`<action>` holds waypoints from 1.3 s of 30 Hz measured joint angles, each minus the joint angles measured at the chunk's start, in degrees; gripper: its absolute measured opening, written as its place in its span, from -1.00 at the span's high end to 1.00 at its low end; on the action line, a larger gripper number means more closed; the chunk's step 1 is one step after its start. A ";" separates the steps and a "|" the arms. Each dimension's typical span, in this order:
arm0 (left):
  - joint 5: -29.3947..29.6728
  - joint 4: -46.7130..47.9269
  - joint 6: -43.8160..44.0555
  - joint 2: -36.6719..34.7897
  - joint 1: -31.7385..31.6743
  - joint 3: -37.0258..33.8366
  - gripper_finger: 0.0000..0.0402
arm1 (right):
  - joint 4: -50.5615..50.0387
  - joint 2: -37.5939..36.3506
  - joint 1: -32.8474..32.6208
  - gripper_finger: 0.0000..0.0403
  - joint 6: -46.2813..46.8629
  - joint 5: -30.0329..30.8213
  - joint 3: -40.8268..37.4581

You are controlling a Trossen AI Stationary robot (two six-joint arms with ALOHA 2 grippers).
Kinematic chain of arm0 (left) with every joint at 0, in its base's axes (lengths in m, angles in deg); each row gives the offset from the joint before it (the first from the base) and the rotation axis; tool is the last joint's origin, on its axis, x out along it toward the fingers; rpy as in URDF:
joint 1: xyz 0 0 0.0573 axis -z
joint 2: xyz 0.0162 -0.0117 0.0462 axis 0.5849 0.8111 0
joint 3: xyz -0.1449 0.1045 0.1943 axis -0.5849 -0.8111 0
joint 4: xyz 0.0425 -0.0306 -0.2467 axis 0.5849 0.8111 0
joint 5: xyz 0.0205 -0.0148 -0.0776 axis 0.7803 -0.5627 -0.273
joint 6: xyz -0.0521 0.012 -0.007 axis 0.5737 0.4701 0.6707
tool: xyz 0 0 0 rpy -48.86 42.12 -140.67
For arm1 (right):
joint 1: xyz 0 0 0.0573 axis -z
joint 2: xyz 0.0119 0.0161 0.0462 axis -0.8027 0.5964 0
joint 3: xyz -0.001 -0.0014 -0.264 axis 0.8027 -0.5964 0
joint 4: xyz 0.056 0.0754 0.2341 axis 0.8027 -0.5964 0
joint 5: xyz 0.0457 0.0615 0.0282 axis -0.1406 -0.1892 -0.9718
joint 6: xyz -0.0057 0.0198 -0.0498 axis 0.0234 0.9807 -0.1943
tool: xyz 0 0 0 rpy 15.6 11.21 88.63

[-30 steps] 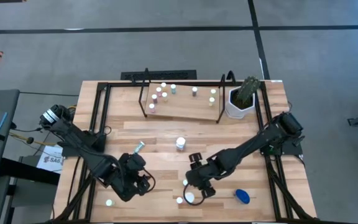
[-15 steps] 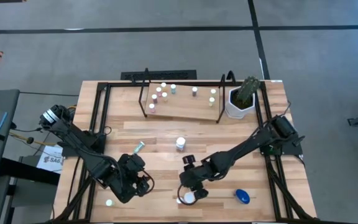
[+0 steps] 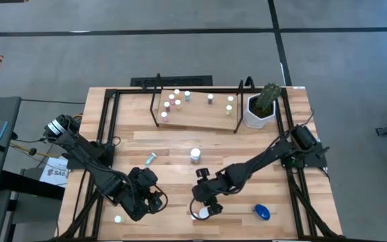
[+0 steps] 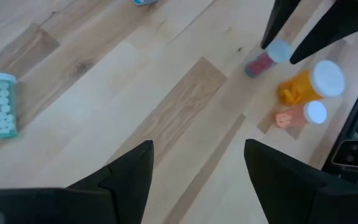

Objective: Pick and place medicine bottles onto shelf by color
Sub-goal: Put the blue pill bottle on the shelf

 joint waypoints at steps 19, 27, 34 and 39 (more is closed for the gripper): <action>-0.17 -0.09 0.44 -0.04 0.00 0.00 -0.18 | 0.75 0.01 -0.55 0.08 7.31 -0.19 -2.66; -0.15 -0.09 0.42 -0.07 0.00 0.00 -0.18 | 3.87 -0.01 -0.59 0.14 7.50 -0.17 -4.18; -0.13 -0.07 0.46 -0.09 0.00 0.00 -0.18 | 4.11 -0.04 -0.37 0.31 7.78 -0.17 -4.77; -0.11 -0.07 0.46 -0.11 0.00 0.00 -0.18 | 4.10 -0.04 -0.37 0.41 7.82 -0.15 -4.77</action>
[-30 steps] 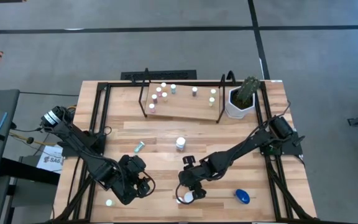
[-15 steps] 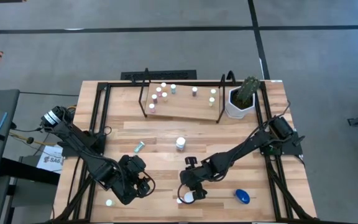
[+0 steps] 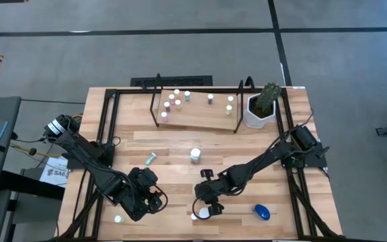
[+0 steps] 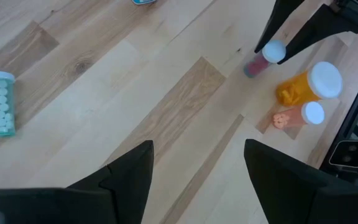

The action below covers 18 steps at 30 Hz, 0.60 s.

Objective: Pick and place medicine bottles onto shelf by color
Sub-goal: Put the blue pill bottle on the shelf

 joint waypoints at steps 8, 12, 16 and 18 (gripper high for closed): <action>0.02 0.04 -0.02 0.00 0.00 0.00 -0.18 | -3.40 -1.82 1.70 0.38 -0.63 -0.01 0.27; 0.70 0.20 -0.04 0.00 -0.04 0.00 -0.18 | -7.62 -5.91 4.63 0.37 -3.94 0.05 0.55; 2.73 0.17 0.02 -0.02 -0.29 0.00 -0.18 | -10.52 -11.34 9.58 0.37 -8.99 0.15 0.60; 3.94 -0.15 0.35 -0.04 -0.68 0.00 -0.18 | -12.68 -14.08 12.91 0.37 -11.93 0.22 0.63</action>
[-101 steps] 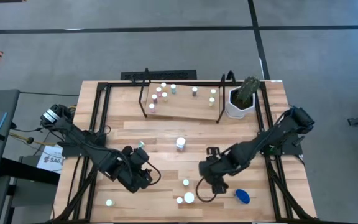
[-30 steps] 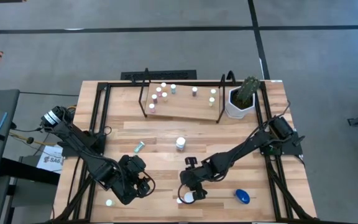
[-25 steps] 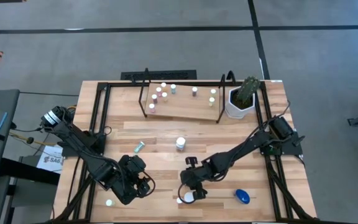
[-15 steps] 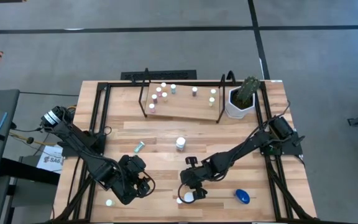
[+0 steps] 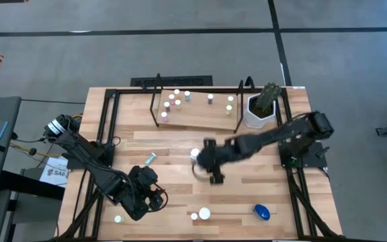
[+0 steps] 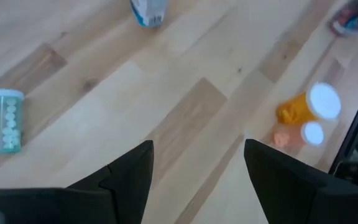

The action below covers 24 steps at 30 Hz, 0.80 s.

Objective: Pick and place medicine bottles onto shelf by color
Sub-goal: Put the blue pill bottle on the shelf

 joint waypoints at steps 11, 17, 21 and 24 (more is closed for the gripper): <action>3.60 0.00 -1.64 -0.03 -4.47 0.02 -0.18 | 1.96 -8.17 21.11 0.37 -3.47 0.20 -7.09; 3.73 0.34 -9.07 -0.03 -9.17 0.02 -0.18 | 10.26 -5.66 29.07 0.36 1.01 0.52 -10.54; 3.73 0.35 -14.66 -0.03 -13.00 0.02 -0.18 | 16.99 -2.88 32.19 0.36 2.00 1.49 -10.53; 3.59 0.48 -18.06 -0.03 -16.03 0.02 -0.18 | 21.03 0.00 34.24 0.36 2.48 1.49 -10.40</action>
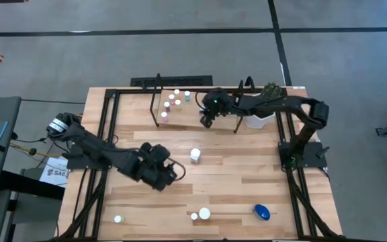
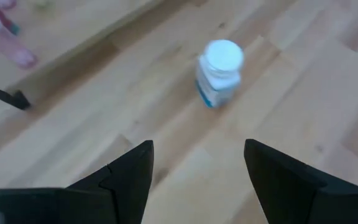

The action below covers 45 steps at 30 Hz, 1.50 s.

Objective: Pick and place medicine bottles onto shelf by color
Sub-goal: Put the blue pill bottle on the shelf

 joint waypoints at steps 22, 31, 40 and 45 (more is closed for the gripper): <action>-6.61 0.36 -7.95 0.04 -9.21 0.00 -0.18 | -0.92 14.29 6.56 0.36 -0.88 1.71 14.16; -6.94 0.35 -7.93 0.04 -9.16 0.00 -0.18 | -1.82 15.11 6.27 0.36 -1.57 1.66 15.56; -6.93 0.31 -7.88 0.04 -9.05 0.00 -0.18 | -1.68 15.02 6.49 0.20 -1.55 1.65 15.56; -6.92 0.31 -7.86 0.04 -9.05 0.00 -0.18 | -1.64 15.00 6.61 -0.04 -1.55 1.62 15.56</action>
